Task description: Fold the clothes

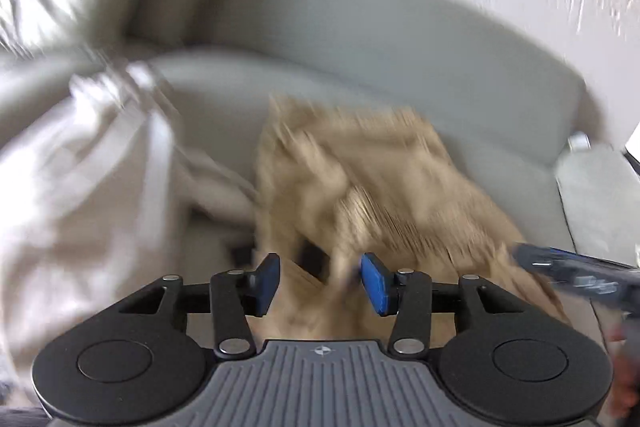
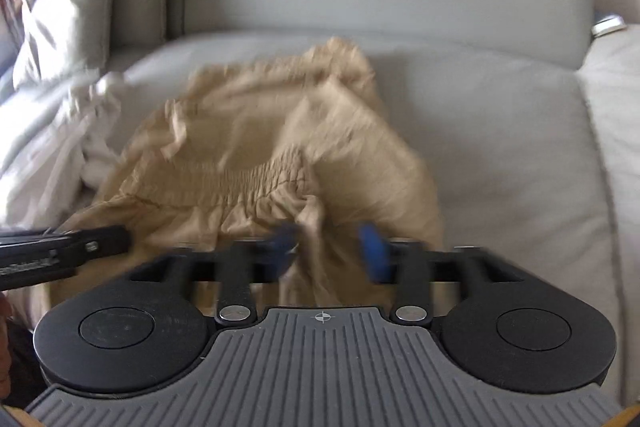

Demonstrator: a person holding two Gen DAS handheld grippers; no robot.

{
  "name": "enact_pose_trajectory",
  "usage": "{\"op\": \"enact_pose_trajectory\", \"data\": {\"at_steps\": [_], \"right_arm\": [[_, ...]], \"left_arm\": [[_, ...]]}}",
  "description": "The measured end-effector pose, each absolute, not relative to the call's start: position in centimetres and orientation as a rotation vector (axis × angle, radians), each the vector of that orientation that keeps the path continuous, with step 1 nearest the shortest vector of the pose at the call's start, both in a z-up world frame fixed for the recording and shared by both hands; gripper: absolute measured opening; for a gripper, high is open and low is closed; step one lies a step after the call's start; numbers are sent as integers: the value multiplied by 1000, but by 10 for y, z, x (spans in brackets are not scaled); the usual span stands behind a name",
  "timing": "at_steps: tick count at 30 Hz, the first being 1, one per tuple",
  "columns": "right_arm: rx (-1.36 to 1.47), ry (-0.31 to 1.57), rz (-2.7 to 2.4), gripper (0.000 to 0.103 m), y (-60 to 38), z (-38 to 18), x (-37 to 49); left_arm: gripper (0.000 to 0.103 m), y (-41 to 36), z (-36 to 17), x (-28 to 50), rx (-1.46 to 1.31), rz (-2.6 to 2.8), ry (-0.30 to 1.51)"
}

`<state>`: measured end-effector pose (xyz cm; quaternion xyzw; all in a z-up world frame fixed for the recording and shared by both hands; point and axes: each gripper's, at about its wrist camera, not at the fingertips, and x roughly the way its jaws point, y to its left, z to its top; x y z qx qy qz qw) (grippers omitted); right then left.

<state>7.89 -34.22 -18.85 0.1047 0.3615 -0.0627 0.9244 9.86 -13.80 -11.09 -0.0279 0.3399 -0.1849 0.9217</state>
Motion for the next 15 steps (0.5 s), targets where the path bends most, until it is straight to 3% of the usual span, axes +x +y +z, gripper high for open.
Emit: {"op": "enact_pose_trajectory", "data": {"at_steps": [3,7,8,10,13,15], "right_arm": [[245,631,-138,60,-358,-161,47],[295,604,-133,52,-359,-153,20],[276,607,-110,42,-352,-156,16],[160,607,-78,32,-331,-166,10],[-30,675,-77,26,-306,-190,14],[-95,778,-139,29,-309,-219,28]], "left_arm": [[11,-127,-100,73,-55,-407,623],[10,-137,-108,48,1,-515,653],[10,-144,-115,44,47,-501,664],[11,-151,-131,48,93,-407,735],[12,-150,-150,56,85,-355,815],[12,-145,-151,59,43,-351,840]]}}
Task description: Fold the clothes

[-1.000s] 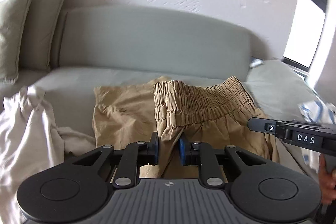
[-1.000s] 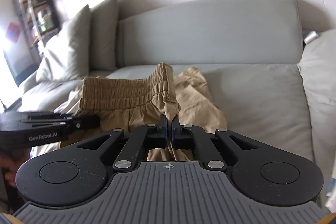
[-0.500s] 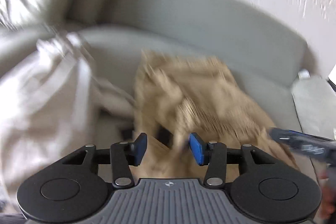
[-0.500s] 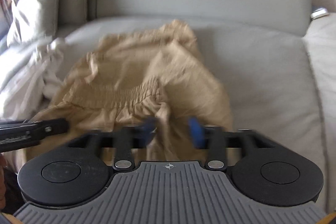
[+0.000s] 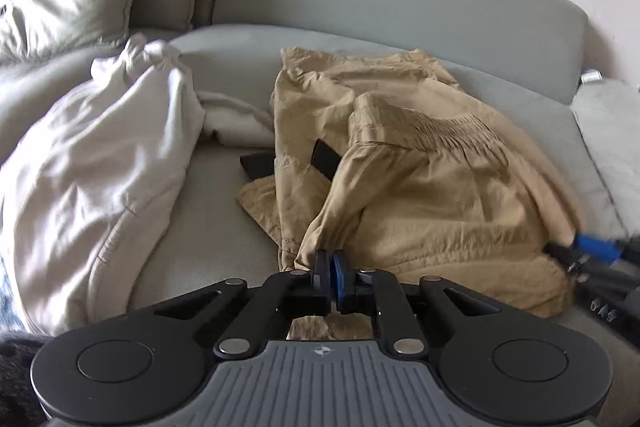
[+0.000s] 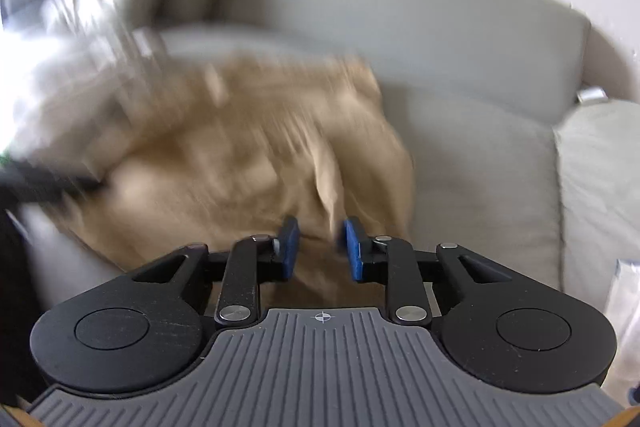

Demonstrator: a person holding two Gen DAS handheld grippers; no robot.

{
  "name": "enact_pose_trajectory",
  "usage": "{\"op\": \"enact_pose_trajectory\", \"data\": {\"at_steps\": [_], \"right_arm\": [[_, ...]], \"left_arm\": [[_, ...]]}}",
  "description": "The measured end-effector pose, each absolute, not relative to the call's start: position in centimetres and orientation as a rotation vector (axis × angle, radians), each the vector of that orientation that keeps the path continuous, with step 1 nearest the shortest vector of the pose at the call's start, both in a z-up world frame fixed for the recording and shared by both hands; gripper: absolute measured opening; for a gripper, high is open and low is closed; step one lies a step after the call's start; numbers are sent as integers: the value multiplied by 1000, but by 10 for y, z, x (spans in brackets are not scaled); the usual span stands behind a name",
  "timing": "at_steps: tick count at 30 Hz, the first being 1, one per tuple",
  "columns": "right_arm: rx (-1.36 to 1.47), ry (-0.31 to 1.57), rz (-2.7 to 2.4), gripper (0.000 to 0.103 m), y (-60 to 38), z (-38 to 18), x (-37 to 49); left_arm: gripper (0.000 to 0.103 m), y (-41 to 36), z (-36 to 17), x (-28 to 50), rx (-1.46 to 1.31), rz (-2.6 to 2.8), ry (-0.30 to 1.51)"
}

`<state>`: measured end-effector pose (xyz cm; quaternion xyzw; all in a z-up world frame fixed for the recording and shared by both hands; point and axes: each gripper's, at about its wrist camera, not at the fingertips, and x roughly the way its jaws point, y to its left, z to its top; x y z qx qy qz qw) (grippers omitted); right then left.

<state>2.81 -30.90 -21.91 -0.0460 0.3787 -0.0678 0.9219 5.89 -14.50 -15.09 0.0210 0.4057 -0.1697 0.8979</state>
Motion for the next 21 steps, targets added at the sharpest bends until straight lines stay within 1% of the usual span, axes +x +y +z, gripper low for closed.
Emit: {"op": "enact_pose_trajectory", "data": {"at_steps": [2,4,6,7,8,10,11,12,14,16,19,21], "right_arm": [[-22,788,-154,31,-322,-220,29],[47,797,-180,31,-331,-212,28],[5,787,-225,31,-334,-201,21],[-13,788,-265,29,-339,-199,17],[-26,798,-323,22,-346,-198,14],[-1,809,-407,19,-366,-195,7],[29,807,-426,19,-374,-192,3],[105,783,-389,20,-380,-186,-3],[239,745,-272,26,-385,-177,-12],[338,758,-168,36,-388,-178,-17],[514,787,-170,36,-399,-192,-21],[733,790,-206,36,-417,-207,-31]], "left_arm": [[12,-137,-150,65,-16,-359,872],[12,-131,-150,70,-62,-379,893],[12,-134,-151,76,-69,-392,901],[12,-134,-151,76,-66,-394,900],[12,-134,-152,75,-64,-396,899],[12,-136,-152,74,-54,-396,894],[12,-137,-152,75,-46,-399,891],[12,-137,-153,75,-40,-402,890],[12,-136,-153,77,-49,-409,900],[12,-131,-154,80,-78,-416,917],[12,-128,-156,83,-104,-425,929],[12,-128,-156,84,-108,-427,932]]}}
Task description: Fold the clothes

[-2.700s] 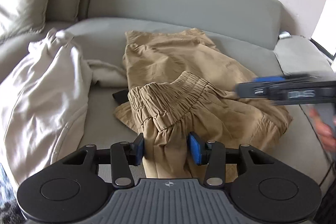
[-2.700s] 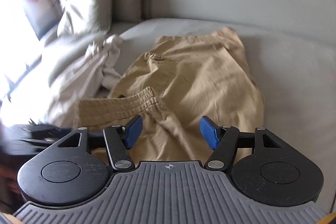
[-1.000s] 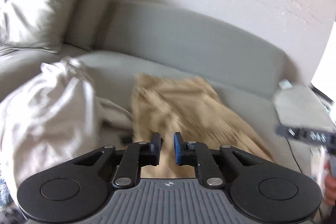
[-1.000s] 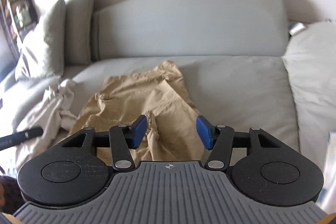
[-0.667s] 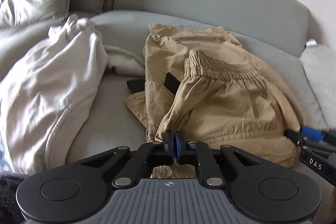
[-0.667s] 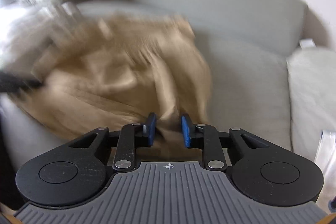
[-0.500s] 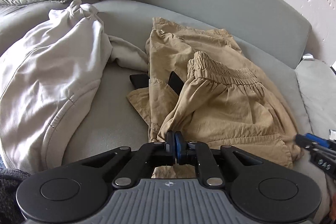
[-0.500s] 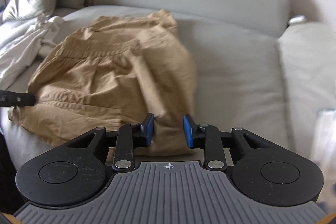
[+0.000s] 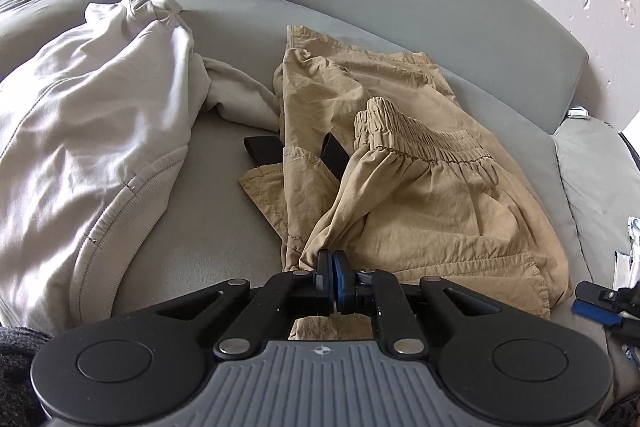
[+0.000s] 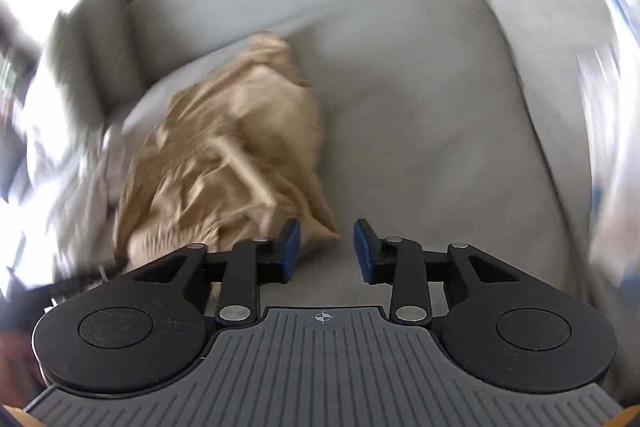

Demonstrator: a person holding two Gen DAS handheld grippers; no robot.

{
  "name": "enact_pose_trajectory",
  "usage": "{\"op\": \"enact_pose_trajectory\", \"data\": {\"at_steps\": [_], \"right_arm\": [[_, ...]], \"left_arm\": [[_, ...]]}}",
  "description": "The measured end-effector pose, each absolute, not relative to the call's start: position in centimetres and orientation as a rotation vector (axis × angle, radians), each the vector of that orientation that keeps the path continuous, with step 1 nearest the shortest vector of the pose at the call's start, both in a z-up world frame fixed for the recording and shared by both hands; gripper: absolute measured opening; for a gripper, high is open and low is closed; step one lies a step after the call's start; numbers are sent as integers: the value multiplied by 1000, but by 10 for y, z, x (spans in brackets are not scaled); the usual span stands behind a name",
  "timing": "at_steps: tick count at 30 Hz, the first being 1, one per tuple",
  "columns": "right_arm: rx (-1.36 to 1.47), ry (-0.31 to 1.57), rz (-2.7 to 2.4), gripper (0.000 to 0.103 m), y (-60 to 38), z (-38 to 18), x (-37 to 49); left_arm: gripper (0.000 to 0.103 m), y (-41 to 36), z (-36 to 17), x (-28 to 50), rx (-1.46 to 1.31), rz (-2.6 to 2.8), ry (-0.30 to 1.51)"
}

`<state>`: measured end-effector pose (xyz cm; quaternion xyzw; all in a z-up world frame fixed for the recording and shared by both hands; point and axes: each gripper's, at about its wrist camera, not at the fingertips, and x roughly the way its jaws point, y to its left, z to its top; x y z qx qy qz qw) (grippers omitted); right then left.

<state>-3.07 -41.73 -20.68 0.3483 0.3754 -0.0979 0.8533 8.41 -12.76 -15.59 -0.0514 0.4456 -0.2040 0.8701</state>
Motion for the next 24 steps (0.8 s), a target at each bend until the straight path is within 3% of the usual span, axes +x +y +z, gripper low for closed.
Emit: {"op": "enact_pose_trajectory", "data": {"at_steps": [2,6,7,8,9,17,24], "right_arm": [[1006,767,-181,36,-434,-224,-38],[1204,736,-178,36,-433,-239,-41],[1214,741,-200,32,-432,-242,-38],[1209,743,-228,6,-431,-244,-35],[1194,742,-250,2,-430,-246,-31],[970,489,-518,0,-449,-200,-44],[815,586,-329,9,-442,-170,-32]], "left_arm": [[12,-129,-156,83,-97,-425,930],[12,-131,-155,83,-80,-425,925],[12,-131,-155,82,-74,-426,925],[12,-132,-155,82,-68,-427,924],[12,-133,-155,82,-59,-428,922],[12,-135,-157,82,2,-438,910],[13,-127,-131,69,-93,-441,893]]}}
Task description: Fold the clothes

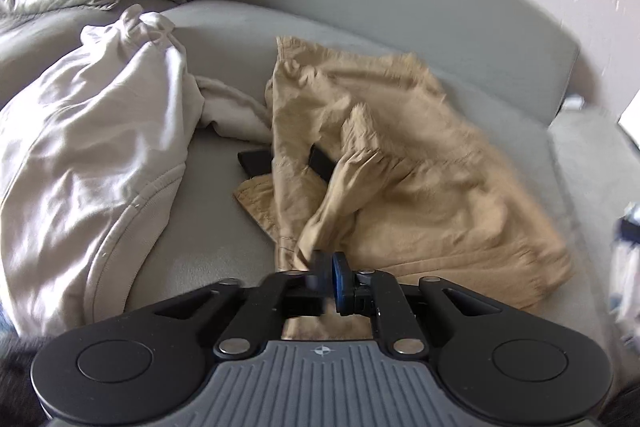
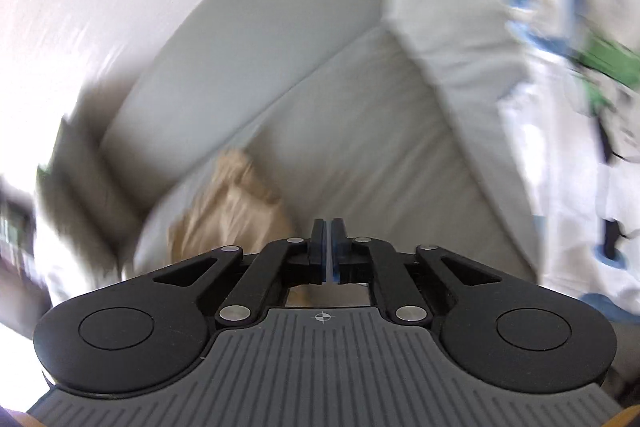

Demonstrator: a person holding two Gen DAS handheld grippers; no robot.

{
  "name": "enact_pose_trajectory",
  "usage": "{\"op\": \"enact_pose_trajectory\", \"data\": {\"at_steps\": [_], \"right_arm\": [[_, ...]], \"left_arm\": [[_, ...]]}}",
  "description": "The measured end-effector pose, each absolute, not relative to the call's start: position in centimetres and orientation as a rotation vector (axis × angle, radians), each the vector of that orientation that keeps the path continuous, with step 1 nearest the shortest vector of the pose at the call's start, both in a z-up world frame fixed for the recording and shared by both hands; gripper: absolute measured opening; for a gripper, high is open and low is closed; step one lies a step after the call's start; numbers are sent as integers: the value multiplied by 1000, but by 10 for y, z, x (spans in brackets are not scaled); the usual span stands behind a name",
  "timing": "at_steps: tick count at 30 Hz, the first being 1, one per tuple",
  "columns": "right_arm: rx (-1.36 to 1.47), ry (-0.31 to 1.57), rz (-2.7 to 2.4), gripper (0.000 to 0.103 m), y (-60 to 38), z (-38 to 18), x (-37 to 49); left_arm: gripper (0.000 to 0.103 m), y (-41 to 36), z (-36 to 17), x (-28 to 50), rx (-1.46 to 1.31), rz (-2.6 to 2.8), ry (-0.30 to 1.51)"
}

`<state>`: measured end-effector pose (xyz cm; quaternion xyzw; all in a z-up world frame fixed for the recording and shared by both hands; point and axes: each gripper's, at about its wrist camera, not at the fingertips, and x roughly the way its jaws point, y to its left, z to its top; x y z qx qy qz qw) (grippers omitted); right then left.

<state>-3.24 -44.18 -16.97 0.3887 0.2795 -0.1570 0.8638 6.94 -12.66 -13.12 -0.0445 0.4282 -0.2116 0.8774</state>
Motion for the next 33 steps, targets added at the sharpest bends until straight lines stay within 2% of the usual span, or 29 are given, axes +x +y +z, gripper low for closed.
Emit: {"op": "enact_pose_trajectory", "data": {"at_steps": [1,4,10,18,19,22,26,27,29,30,33], "right_arm": [[775,593,-294,9,-431,-167,-27],[698,608,-207,20,-405,-162,-7],[546,646,-97,20,-366,-155,38],[302,724,-54,20,-324,-175,125],[241,752,-61,20,-318,-185,134],[90,856,-92,10,-306,-220,152],[146,880,-125,9,-312,-212,155],[183,874,-112,10,-316,-203,152],[261,854,-86,23,-326,-183,145],[313,823,-74,24,-334,-170,136],[389,785,-66,39,-349,-132,114]], "left_arm": [[19,-125,-123,64,-101,-452,867],[19,-128,-98,52,-86,-512,747],[19,-171,-95,86,38,-601,667],[12,-206,-162,170,147,-548,826],[12,-207,-165,172,147,-552,829],[12,-207,-170,181,136,-561,852],[13,-202,-158,186,123,-572,882],[16,-198,-150,185,103,-561,892],[44,-180,-128,179,26,-527,912],[60,-169,-118,175,-12,-503,914],[65,-145,-87,168,-93,-471,881]]}}
